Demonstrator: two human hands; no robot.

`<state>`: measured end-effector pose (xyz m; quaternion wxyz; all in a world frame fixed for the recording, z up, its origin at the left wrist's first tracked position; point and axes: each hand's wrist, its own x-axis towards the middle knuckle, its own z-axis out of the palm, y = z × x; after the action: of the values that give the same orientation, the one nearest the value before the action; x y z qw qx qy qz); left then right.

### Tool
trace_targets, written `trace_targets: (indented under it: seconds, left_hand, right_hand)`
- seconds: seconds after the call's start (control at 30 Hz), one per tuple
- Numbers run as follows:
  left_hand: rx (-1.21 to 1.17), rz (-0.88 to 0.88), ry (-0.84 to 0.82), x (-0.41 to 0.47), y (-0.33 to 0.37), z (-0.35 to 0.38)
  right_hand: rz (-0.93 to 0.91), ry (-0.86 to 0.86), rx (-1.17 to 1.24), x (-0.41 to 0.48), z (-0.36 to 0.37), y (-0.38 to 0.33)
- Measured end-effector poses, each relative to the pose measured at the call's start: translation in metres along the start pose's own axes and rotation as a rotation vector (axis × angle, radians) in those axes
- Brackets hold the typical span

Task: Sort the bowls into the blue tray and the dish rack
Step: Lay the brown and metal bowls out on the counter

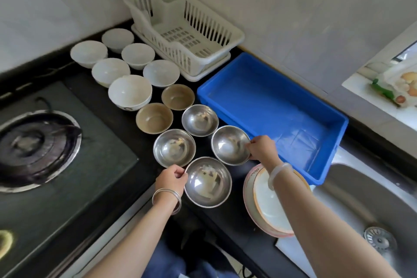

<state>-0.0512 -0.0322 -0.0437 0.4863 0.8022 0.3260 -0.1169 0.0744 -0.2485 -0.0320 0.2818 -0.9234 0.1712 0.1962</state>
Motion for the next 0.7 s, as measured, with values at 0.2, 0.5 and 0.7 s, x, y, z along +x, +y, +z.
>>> trace_targets:
  seconds: [0.2, 0.5, 0.7]
  left_hand:
    - [0.020, -0.031, 0.019, 0.004, -0.007, 0.004]
    - [-0.022, -0.042, 0.045, 0.003, -0.011, 0.010]
    - [-0.077, -0.057, 0.043, 0.001, -0.009, 0.011]
  right_hand:
    - [0.081, -0.026, 0.022, 0.002, 0.007, 0.002]
    - [0.120, -0.005, 0.064, 0.007, 0.012, 0.005]
    - [0.152, -0.007, 0.122, 0.009, 0.013, 0.004]
